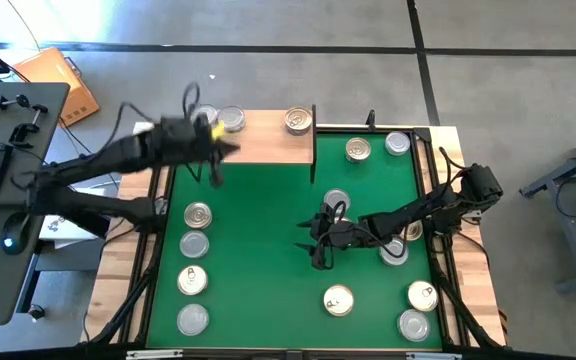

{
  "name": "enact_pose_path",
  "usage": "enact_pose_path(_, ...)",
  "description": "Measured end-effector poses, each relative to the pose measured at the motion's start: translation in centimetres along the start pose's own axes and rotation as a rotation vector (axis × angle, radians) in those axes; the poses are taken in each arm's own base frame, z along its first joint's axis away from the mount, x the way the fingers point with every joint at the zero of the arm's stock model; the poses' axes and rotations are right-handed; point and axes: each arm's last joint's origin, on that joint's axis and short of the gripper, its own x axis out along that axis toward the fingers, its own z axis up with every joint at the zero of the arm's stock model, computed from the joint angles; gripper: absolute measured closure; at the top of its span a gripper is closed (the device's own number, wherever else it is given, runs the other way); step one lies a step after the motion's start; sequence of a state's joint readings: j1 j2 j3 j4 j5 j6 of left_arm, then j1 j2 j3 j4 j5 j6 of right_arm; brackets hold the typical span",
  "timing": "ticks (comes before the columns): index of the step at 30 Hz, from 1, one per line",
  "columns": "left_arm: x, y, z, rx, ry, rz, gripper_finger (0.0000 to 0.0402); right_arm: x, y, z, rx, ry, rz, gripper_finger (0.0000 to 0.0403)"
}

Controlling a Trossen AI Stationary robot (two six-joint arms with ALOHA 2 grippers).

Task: Stack canned seafood by type on shelf
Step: Put the blue-pink tuna can on the shelf

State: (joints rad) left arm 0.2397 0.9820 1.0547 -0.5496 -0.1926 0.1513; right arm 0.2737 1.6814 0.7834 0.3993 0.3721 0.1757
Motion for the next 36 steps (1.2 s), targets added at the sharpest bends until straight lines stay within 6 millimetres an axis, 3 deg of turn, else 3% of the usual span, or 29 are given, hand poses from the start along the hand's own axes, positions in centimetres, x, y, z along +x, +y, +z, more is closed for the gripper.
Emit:
enact_pose_path(4,0.3,-4.3,-2.3,0.02,0.053,-0.023,0.0401,-1.2,0.6,-0.1,-0.029,0.069,0.013,0.0142)
enact_pose_path(12,2.2,-11.8,-7.7,-0.027,0.031,-0.099,0.0401,-6.9,0.3,2.1,0.081,0.423,-0.129,0.0142)
enact_pose_path(17,3.2,-15.5,-9.7,-0.052,-0.04,-0.172,0.0401,-8.0,-0.9,0.7,0.204,0.606,-0.214,0.0159)
enact_pose_path(22,4.1,-18.3,-10.6,-0.063,-0.064,-0.185,0.0401,-6.2,-1.2,-1.2,0.237,0.612,-0.231,0.0197)
enact_pose_path(30,5.2,-20.3,-11.2,-0.031,-0.103,-0.195,0.0401,0.2,-1.2,-2.0,0.312,0.455,-0.119,0.0262)
enact_pose_path(36,5.0,-20.2,-11.0,-0.038,-0.111,-0.198,0.0401,3.5,-0.1,0.5,0.245,0.194,0.049,0.0284)
